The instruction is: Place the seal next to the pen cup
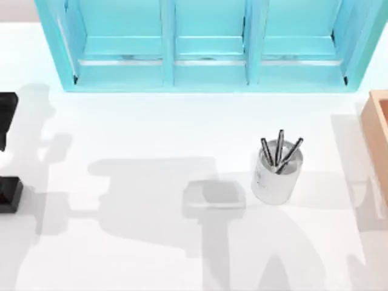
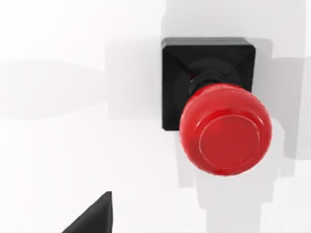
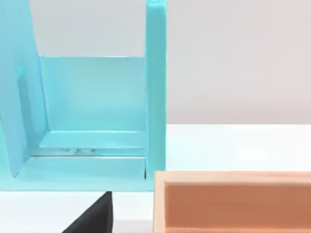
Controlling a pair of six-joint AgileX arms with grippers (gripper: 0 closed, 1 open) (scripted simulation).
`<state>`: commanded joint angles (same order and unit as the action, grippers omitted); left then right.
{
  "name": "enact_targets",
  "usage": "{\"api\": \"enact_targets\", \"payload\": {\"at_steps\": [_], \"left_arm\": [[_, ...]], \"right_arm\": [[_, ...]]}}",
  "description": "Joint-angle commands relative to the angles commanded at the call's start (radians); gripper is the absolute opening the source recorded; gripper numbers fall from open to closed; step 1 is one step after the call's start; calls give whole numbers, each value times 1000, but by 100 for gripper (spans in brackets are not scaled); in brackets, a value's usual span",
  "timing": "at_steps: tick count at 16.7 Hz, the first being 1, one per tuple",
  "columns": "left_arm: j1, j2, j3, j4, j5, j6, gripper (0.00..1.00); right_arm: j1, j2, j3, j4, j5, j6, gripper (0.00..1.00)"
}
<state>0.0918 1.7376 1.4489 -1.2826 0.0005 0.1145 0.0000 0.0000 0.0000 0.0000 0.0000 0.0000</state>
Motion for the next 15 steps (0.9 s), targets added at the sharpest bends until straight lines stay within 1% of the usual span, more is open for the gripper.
{"api": "enact_targets", "payload": {"at_steps": [5,7,13,15], "left_arm": [[-5,-2,-5,5,0,-1,100],[-3,7,-37,41,0,-2,100],[2,70,-230,307,0,3,100],[3,86,-280,369,0,4,100]], "right_arm": [[0,0,0,0,0,0,100],[0,0,0,0,0,0,100],[0,0,0,0,0,0,100],[0,0,0,0,0,0,100]]}}
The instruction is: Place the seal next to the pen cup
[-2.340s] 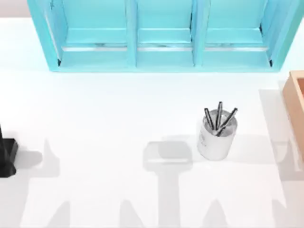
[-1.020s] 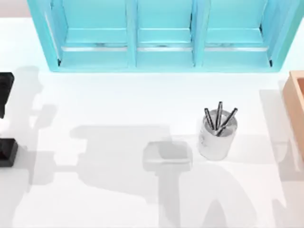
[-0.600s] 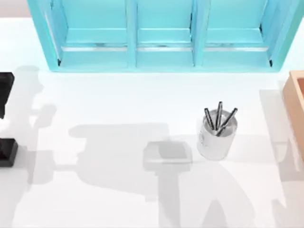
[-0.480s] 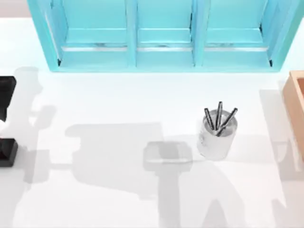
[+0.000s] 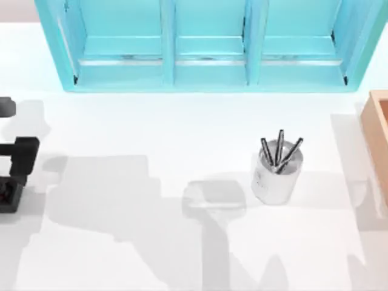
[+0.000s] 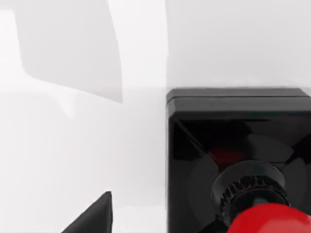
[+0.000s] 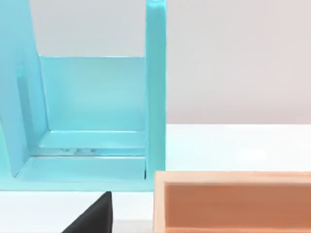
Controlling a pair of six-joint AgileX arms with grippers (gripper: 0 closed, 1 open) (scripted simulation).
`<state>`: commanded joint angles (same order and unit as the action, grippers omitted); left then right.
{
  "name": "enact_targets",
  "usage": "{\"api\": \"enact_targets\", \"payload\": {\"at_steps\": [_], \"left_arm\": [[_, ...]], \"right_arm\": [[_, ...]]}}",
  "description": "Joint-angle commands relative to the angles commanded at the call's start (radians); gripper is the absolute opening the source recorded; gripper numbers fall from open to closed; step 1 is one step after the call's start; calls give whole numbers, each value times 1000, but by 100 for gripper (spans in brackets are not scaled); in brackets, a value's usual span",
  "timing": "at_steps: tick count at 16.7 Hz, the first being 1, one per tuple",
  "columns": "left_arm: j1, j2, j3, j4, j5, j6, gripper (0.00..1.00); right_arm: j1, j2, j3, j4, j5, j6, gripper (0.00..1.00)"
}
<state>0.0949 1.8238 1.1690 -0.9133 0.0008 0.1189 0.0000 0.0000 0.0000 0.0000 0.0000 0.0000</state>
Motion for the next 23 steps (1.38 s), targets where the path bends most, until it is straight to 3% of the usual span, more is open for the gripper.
{"api": "enact_targets", "payload": {"at_steps": [5,18,23], "left_arm": [[0,5,-17,19,0,1,100],[0,5,-17,19,0,1,2],[0,5,-17,19,0,1,0]], "right_arm": [[0,0,0,0,0,0,100],[0,0,0,0,0,0,100],[0,0,0,0,0,0,100]]}}
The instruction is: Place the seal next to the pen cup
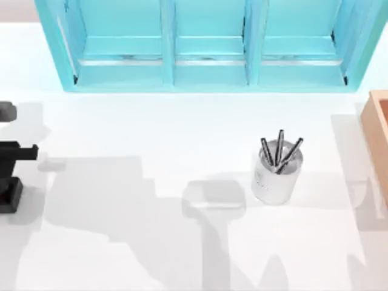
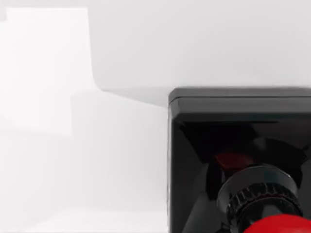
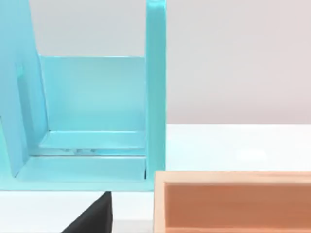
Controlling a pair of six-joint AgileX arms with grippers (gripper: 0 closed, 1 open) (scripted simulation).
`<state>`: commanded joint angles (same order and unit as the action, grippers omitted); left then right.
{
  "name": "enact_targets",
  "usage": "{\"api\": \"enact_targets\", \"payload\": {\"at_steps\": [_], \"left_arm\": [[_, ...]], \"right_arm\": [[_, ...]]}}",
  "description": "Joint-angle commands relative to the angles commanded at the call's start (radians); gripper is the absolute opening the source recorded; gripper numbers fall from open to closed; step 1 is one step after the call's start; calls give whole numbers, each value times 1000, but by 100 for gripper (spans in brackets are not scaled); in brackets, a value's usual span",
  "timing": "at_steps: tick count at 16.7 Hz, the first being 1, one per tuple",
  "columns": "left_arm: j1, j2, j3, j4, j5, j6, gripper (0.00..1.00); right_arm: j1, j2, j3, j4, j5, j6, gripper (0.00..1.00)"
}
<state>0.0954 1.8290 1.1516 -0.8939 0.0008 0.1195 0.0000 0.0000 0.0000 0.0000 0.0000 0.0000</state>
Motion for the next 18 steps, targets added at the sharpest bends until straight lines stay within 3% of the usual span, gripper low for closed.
{"api": "enact_targets", "payload": {"at_steps": [7,15,18], "left_arm": [[-33,2,39,-39,0,-35,0],[-347,-13,430,-464,1,-345,0],[-427,-31,518,-551,0,-425,0]], "right_arm": [[0,0,0,0,0,0,100],[0,0,0,0,0,0,100],[0,0,0,0,0,0,100]]}}
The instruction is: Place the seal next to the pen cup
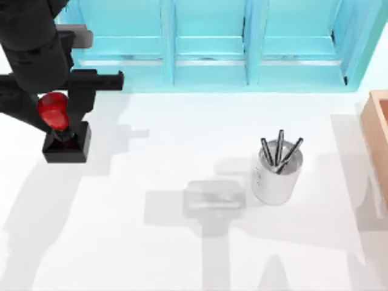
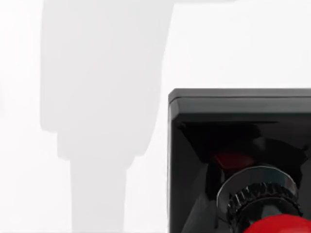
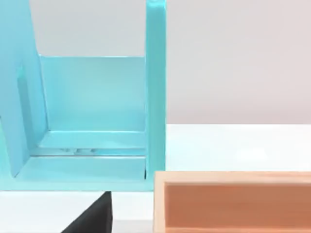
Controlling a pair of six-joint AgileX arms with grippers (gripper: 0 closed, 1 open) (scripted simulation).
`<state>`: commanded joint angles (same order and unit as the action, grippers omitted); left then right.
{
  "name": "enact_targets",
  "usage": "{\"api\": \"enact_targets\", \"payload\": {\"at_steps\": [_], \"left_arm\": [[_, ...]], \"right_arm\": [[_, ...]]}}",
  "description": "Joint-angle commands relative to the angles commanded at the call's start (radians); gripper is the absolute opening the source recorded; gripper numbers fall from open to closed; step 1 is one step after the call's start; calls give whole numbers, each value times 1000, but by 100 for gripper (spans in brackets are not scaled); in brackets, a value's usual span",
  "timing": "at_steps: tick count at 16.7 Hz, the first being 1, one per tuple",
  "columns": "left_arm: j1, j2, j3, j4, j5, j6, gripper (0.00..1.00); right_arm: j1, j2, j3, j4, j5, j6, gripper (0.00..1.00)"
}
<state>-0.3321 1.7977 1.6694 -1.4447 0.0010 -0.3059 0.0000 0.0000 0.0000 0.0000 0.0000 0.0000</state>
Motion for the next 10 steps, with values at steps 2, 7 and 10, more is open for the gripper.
{"api": "enact_targets", "payload": {"at_steps": [2,7,10], "left_arm": [[-8,-3,8,-8,0,-8,0],[-15,14,21,-9,1,-18,0],[-88,103,121,-34,1,-93,0]], "right_arm": [[0,0,0,0,0,0,100],[0,0,0,0,0,0,100],[0,0,0,0,0,0,100]]}}
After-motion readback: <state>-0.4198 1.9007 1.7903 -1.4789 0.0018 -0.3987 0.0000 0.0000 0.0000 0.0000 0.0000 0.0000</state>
